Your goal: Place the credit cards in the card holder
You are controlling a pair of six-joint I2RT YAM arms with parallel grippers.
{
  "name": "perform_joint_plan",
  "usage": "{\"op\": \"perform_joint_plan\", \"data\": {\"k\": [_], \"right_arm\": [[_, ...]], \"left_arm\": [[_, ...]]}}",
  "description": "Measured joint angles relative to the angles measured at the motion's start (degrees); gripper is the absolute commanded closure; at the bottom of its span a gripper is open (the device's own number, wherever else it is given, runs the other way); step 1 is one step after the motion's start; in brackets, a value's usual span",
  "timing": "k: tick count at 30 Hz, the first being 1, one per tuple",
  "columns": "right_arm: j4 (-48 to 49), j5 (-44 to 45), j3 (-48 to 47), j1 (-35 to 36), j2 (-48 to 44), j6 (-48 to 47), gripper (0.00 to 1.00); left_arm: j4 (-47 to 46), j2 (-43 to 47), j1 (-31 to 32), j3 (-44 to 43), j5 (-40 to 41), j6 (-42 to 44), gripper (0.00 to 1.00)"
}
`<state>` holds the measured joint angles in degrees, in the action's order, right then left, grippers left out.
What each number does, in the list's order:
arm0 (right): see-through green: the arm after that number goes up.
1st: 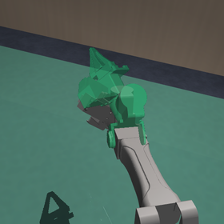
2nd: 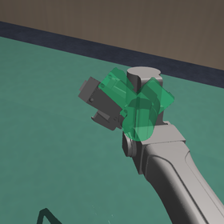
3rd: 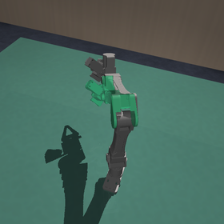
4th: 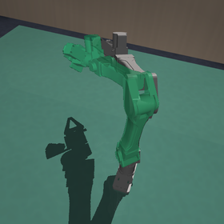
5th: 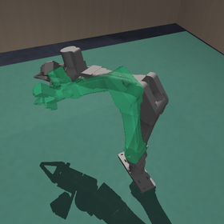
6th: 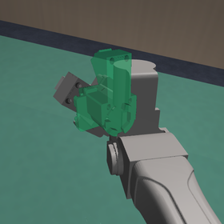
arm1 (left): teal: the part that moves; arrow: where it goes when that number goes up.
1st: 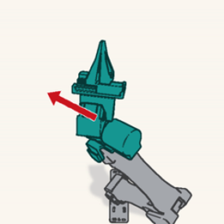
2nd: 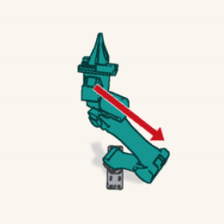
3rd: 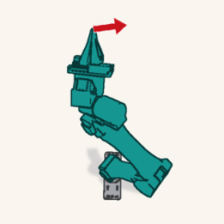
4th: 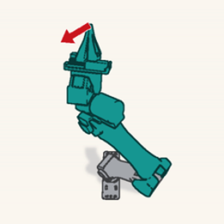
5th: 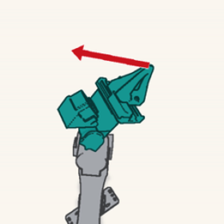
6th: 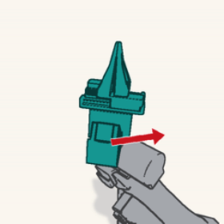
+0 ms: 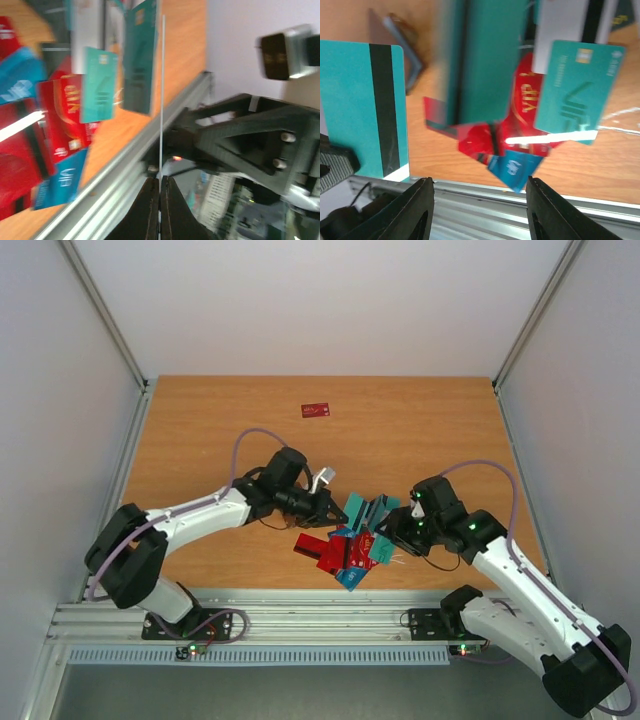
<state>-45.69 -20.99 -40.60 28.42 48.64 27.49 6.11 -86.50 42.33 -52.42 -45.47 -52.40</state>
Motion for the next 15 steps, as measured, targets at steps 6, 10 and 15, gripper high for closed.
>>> {"op": "perform_joint_plan", "data": {"k": [6, 10, 15], "right_arm": [[-4.85, 3.56, 0.00, -0.04, 4.24, -1.18, 0.47], [-2.75, 1.27, 0.00, -0.04, 4.92, -2.16, 0.31], [5.44, -4.74, -0.09, -0.22, 4.74, -1.95, 0.20]], "left_arm": [[15.52, -3.56, 0.90, -5.77, 10.08, 6.82, 1.00], [21.33, -2.84, 0.79, -7.96, 14.10, 10.05, 1.00], [21.24, 2.36, 0.33, -7.61, 13.88, 8.61, 1.00]]}}
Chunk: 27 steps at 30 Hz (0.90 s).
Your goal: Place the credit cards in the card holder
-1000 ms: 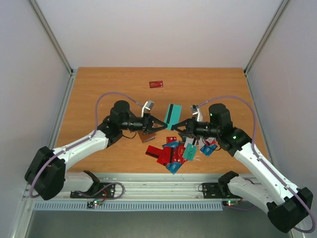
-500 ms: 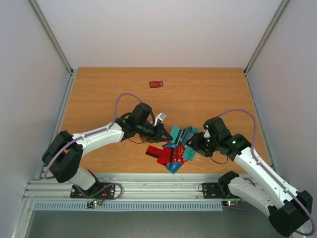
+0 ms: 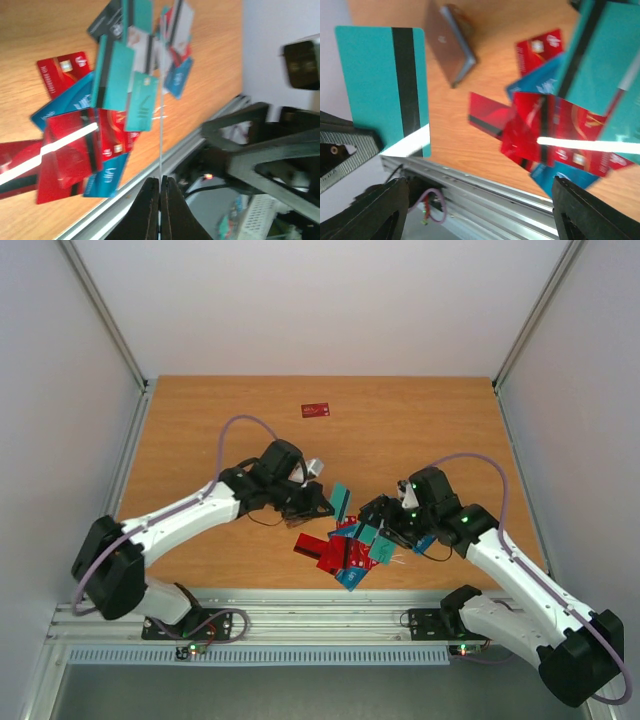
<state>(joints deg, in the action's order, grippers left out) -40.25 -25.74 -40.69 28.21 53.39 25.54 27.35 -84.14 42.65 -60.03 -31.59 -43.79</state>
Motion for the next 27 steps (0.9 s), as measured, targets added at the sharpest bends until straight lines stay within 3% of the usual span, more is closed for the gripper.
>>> {"op": "perform_joint_plan", "data": {"k": [7, 14, 19, 27], "right_arm": [[12.92, -7.58, -1.16, -2.34, 0.02, 3.08, 0.24], [26.36, -13.27, -2.14, -3.69, 2.21, 7.89, 0.37], [32.54, -15.69, -3.21, -3.78, 5.25, 9.49, 0.55], [36.89, -17.20, -3.72, -3.78, 6.03, 10.56, 0.90]], "left_arm": [[-13.53, 9.99, -3.85, 6.27, -3.41, -13.99, 1.00], [-24.04, 10.47, -5.35, 7.15, -7.76, -22.45, 1.00], [-33.77, 10.36, -5.35, 8.55, -11.06, -28.28, 1.00], [-38.07, 10.16, -5.46, 9.84, -13.27, -31.41, 1.00]]}}
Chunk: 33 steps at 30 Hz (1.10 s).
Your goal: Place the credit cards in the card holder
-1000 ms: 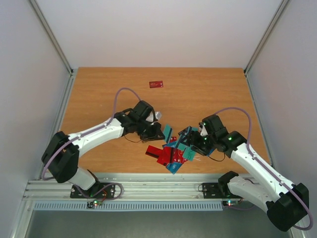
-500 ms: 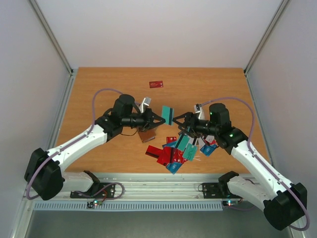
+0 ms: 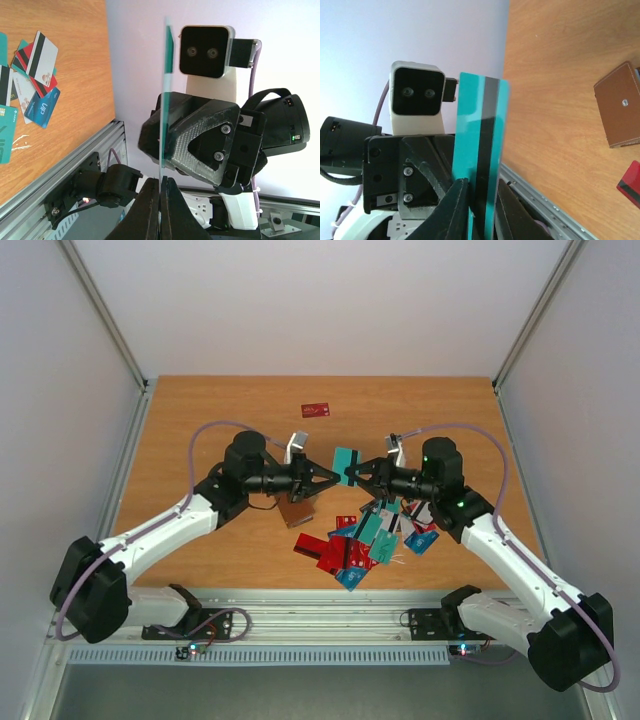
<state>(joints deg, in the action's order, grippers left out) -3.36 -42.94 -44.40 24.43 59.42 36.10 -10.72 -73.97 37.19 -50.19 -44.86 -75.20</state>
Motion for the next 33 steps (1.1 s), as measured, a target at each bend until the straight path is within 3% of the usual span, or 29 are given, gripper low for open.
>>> {"op": "perform_joint_plan", "data": {"k": [3, 8, 12, 15, 19, 21, 23, 28, 33], "right_arm": [[0.55, -0.28, -0.02, -0.02, 0.02, 0.33, 0.97], [-1.01, -0.39, -0.74, -0.07, 0.66, -0.44, 0.99], [-11.91, 3.10, -5.07, -0.07, 2.82, -5.97, 0.99], [-20.76, 6.78, -9.11, -0.07, 6.12, -11.63, 0.99], [-28.70, 9.86, -11.63, -0.07, 10.56, -18.45, 0.99], [-31.32, 10.75, -11.78, -0.07, 12.87, -21.05, 0.99], [-32.92, 11.30, -11.78, -0.04, 14.69, -22.73, 0.99], [-34.21, 11.76, -11.74, 0.04, 17.64, -24.85, 0.99], [-34.18, 11.74, -11.58, 0.07, 18.47, -25.73, 0.99]], "left_arm": [[-0.42, -0.04, -0.13, 0.68, -0.02, -0.22, 0.99], [1.97, -0.98, -0.26, 0.55, -0.02, 0.92, 0.68], [20.09, -3.48, -0.20, -6.23, 4.28, 10.95, 0.54], [36.46, -8.33, -0.22, -16.98, 12.15, 22.91, 0.49], [51.74, -15.87, -0.26, -27.96, 23.04, 35.04, 0.39], [58.69, -21.09, -0.26, -33.79, 29.14, 38.36, 0.27], [64.04, -26.64, -0.26, -38.99, 34.99, 40.39, 0.03], [74.60, -37.22, -0.37, -46.66, 46.66, 40.92, 0.01], [81.77, -43.08, -0.37, -54.31, 52.68, 40.68, 0.01]]}}
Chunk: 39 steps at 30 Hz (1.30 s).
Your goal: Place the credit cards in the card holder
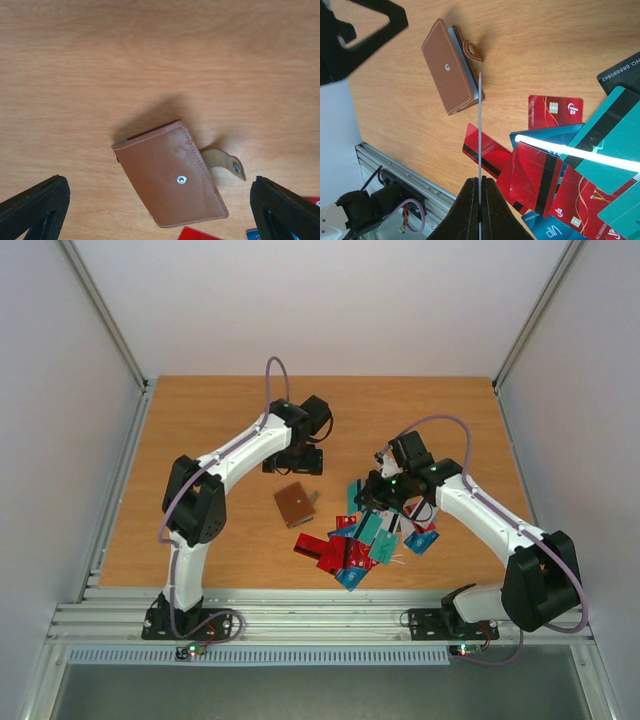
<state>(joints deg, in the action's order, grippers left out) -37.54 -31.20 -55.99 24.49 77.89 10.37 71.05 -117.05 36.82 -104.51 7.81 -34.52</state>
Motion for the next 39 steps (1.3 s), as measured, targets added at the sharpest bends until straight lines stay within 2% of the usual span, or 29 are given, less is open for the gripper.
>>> {"op": "perform_joint_plan", "data": {"k": [7, 14, 28, 33, 39], "right_arm": [[-0.07, -0.04, 1.03, 0.00, 0.35, -0.22, 0.99], [-0.17, -0.02, 1.86, 0.00, 0.37, -0.63, 0.99], [-0.50, -0.07, 2.97, 0.00, 0.37, -0.87, 0.99], [-0.46, -0.09, 3.54, 0.00, -0.07, -0.83, 0.99], [-0.48, -0.11, 3.98, 0.00, -0.83, -0.81, 0.99]], "left_arm": [[2.08, -4.96, -0.55, -4.96, 1.51, -2.99, 0.01], [2.67, -11.76, -0.85, -4.90, 2.16, -7.08, 0.06], [2.27, -12.28, -0.72, -0.98, 2.12, -10.69, 0.23], [2.12, -12.28, -0.63, -0.96, 2.08, -11.39, 0.35], [1.81, -11.74, 0.00, -0.79, 2.23, -11.58, 0.60]]}}
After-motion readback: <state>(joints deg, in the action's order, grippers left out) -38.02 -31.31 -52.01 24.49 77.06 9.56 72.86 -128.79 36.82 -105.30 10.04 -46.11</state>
